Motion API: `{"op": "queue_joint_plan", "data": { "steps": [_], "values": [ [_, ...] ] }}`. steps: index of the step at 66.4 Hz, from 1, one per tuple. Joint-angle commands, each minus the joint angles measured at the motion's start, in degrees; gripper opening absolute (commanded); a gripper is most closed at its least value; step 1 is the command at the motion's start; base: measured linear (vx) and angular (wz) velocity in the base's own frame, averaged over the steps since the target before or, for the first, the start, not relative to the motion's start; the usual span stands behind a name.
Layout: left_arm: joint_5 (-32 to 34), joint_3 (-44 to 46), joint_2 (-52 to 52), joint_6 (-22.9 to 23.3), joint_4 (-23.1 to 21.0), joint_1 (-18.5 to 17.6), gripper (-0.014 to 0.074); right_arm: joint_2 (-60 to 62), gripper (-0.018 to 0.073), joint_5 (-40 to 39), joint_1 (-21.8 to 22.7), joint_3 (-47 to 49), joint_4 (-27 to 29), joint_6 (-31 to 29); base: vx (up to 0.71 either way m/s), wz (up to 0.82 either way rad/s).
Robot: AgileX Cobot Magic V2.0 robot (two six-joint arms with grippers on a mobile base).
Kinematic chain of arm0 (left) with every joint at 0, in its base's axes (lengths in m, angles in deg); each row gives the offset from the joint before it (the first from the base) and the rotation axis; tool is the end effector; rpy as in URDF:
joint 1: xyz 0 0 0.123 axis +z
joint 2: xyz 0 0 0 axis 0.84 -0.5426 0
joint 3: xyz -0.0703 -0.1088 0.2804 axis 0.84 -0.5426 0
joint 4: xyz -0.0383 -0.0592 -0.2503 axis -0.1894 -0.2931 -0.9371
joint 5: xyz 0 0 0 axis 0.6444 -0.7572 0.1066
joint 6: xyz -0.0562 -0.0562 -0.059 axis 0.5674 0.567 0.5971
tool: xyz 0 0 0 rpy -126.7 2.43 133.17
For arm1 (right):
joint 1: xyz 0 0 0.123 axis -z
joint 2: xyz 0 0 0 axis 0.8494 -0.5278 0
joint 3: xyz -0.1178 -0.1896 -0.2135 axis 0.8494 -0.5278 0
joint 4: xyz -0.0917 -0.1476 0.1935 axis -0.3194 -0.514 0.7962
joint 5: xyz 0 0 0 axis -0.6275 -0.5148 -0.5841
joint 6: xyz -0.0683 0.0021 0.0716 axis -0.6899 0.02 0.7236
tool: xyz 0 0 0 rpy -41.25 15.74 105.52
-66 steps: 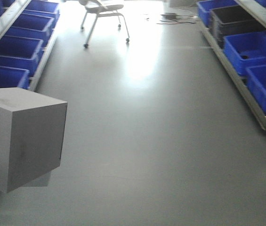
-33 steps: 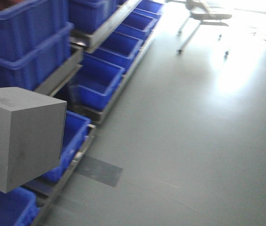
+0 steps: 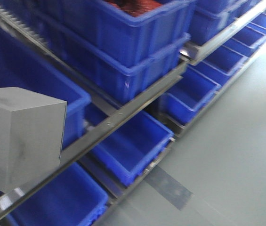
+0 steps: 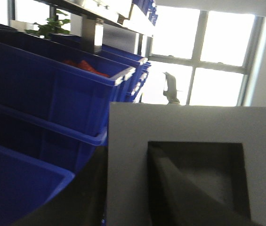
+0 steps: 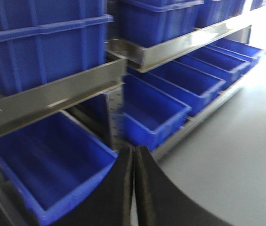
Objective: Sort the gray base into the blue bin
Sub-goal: 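Turn the base to face the open blue bins on the shelf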
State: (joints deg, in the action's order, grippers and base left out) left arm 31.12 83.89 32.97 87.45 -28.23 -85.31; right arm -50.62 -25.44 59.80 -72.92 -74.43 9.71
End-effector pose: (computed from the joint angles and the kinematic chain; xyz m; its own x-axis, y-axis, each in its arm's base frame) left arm 0.0813 -0.0444 0.3448 -0.0431 -0.2222 -0.9741 0.4810 0.8499 -0.2151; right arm 0.0484 -0.0013 0.1823 -0.1565 0.0232 -0.9874 0.0303 0.9994 0.0187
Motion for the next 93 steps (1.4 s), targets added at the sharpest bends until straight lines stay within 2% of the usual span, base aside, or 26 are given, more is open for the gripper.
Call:
{"op": "queue_joint_plan", "data": {
  "steps": [1, 54, 93],
  "values": [
    [6.38, 1.97, -0.22, 0.37, -0.66, -0.16, -0.0006, -1.03, -0.0005, -4.12, 0.14, -0.11, -0.43, -0.65, 0.19, 0.72],
    [6.38, 1.97, -0.22, 0.37, -0.66, -0.16, -0.0006, -1.03, -0.0005, -4.12, 0.14, -0.11, -0.43, -0.65, 0.17, 0.70],
    [6.38, 1.97, -0.22, 0.37, -0.66, -0.16, -0.0006, -1.03, -0.0005, -4.12, 0.14, -0.11, -0.43, -0.65, 0.07, 0.27]
  ]
}}
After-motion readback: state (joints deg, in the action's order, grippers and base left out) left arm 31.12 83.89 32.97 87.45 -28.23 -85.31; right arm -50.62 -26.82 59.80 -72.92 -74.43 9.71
